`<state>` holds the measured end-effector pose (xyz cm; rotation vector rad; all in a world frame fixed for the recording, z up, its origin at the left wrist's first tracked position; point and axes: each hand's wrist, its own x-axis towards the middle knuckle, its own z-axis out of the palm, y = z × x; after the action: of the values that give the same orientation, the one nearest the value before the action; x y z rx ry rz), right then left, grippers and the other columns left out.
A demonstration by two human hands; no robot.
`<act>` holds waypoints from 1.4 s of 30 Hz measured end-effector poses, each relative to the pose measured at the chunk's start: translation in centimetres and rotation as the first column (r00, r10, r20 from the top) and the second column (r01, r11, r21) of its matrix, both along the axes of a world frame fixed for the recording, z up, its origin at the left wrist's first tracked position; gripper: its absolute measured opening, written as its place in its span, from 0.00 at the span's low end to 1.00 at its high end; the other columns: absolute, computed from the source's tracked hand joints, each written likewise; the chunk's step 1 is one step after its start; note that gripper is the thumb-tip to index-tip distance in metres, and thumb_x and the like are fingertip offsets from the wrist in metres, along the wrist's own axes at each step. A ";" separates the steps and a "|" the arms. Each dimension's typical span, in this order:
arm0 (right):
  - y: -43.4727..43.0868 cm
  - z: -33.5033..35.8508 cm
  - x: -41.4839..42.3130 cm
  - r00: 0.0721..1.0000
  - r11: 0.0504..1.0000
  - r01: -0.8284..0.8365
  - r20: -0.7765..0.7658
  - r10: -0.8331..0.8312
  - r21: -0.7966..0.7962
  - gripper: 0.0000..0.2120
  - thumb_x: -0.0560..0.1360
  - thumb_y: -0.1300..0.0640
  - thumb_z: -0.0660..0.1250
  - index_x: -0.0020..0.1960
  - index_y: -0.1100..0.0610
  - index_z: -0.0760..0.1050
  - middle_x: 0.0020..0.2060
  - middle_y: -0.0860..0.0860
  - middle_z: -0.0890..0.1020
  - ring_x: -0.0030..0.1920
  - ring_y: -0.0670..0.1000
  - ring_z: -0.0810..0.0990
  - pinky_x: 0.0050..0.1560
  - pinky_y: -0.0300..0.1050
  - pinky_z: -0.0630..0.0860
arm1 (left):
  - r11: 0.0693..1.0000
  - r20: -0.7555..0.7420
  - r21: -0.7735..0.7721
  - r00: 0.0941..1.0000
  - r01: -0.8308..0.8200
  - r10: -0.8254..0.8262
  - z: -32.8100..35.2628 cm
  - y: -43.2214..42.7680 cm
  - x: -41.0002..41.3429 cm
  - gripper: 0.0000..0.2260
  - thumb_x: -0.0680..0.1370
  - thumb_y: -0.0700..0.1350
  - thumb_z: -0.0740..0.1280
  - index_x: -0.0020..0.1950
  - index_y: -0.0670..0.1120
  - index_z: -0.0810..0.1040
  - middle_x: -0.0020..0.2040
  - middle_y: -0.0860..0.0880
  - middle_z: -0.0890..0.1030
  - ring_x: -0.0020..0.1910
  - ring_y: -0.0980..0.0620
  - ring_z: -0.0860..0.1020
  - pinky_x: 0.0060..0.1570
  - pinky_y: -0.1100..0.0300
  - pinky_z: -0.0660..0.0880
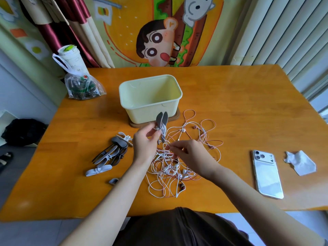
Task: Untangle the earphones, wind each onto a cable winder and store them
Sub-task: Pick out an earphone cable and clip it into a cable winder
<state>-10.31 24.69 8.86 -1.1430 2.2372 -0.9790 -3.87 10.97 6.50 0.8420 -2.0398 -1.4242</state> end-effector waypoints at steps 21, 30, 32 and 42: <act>1.2 2.2 -5.5 0.980 0.966 0.193 -0.010 -0.198 -0.172 0.08 0.73 0.54 0.70 0.37 0.55 0.81 0.21 0.41 0.75 0.21 0.43 0.66 0.23 0.31 0.60 | 0.665 -0.266 0.570 0.874 0.483 -0.408 2.4 0.4 1.3 0.12 0.72 0.38 0.66 0.53 0.47 0.83 0.49 0.49 0.85 0.50 0.52 0.82 0.49 0.61 0.79; 0.3 -0.5 -2.6 0.970 0.975 0.198 0.163 -0.180 -0.103 0.09 0.77 0.55 0.66 0.44 0.59 0.81 0.31 0.47 0.80 0.25 0.40 0.74 0.29 0.32 0.71 | 0.552 -0.371 0.766 0.928 0.328 -0.035 3.5 0.7 -0.4 0.12 0.77 0.36 0.61 0.56 0.46 0.78 0.51 0.50 0.84 0.52 0.54 0.81 0.55 0.57 0.76; 0.1 -0.6 -1.7 0.973 0.979 0.180 0.161 -0.164 -0.092 0.08 0.77 0.56 0.65 0.47 0.59 0.81 0.33 0.46 0.80 0.26 0.40 0.75 0.30 0.31 0.71 | 0.615 -0.291 0.755 0.957 0.228 0.003 3.2 0.7 -0.5 0.11 0.79 0.37 0.61 0.57 0.47 0.78 0.51 0.48 0.82 0.52 0.51 0.79 0.56 0.54 0.75; 0.1 1.0 -0.6 0.972 0.975 0.165 -0.146 -0.186 -0.148 0.09 0.77 0.56 0.65 0.52 0.55 0.82 0.38 0.44 0.82 0.31 0.38 0.77 0.35 0.28 0.73 | 1.000 -0.035 -0.024 0.999 -0.007 0.006 1.2 0.8 -0.3 0.12 0.77 0.38 0.68 0.60 0.47 0.80 0.46 0.56 0.79 0.47 0.57 0.79 0.43 0.71 0.76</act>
<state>-10.95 24.82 9.88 -1.1299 2.4668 -1.1620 -4.14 11.76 7.72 0.8076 -2.0229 -1.3979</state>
